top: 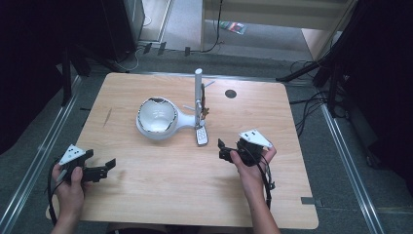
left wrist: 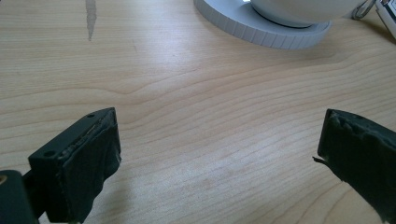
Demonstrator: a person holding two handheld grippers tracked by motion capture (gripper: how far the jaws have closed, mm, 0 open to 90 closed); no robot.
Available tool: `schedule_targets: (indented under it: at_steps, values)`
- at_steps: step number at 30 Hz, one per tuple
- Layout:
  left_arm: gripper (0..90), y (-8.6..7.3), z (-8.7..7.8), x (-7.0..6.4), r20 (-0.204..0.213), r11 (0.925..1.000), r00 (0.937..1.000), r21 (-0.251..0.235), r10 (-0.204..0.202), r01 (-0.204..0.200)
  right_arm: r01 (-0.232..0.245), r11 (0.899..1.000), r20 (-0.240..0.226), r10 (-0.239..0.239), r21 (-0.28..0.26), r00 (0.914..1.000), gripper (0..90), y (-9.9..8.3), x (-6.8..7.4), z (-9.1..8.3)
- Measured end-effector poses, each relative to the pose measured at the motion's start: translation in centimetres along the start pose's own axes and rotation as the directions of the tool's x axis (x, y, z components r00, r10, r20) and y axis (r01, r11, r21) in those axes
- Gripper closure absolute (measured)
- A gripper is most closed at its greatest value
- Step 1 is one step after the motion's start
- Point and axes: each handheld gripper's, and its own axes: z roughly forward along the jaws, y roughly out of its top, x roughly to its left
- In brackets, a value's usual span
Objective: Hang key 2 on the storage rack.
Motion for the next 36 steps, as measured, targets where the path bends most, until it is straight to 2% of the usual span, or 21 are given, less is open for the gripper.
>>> schedule_targets:
  at_steps: [7, 11, 22, 23, 25, 28, 36]
  values:
    - [0.0, 0.0, 0.0, 0.0, 0.001, 1.0000, 1.0000, -0.006, -0.002, 0.003, -0.022, 1.000, 0.021, 0.022, 0.005, 0.9995, 0.7, -1.2, -1.4, -0.7]
    - [0.0, 0.0, 0.0, 0.0, 0.003, 1.0000, 1.0000, -0.006, -0.004, 0.004, -0.030, 1.000, 0.039, 0.030, 0.006, 0.9988, 0.7, -2.4, -2.7, -1.4]
    - [0.0, 0.0, 0.0, -0.1, 0.001, 1.0000, 1.0000, -0.002, -0.002, 0.002, -0.027, 0.999, 0.076, 0.025, 0.021, 0.9968, 0.7, -3.7, -5.3, -3.2]
    - [0.0, 0.0, 0.0, 0.0, 0.002, 1.0000, 1.0000, 0.001, 0.007, -0.007, -0.036, 0.999, 0.082, 0.034, 0.021, 0.9961, 0.7, -4.0, -6.1, -3.6]
    - [0.0, 0.0, 0.0, -0.1, 0.001, 1.0000, 1.0000, 0.002, 0.008, -0.008, -0.044, 0.999, 0.089, 0.042, 0.022, 0.9951, 0.7, -4.1, -6.4, -3.8]
    - [0.0, 0.0, 0.0, 0.0, 0.001, 1.0000, 1.0000, 0.004, 0.009, -0.009, -0.075, 0.997, 0.104, 0.072, 0.020, 0.9919, 0.7, -4.8, -7.9, -4.6]
    - [0.0, 0.0, 0.0, 0.0, -0.001, 1.0000, 1.0000, 0.002, 0.007, -0.007, -0.072, 0.997, 0.134, 0.068, 0.024, 0.9886, 0.7, -5.8, -9.9, -6.1]
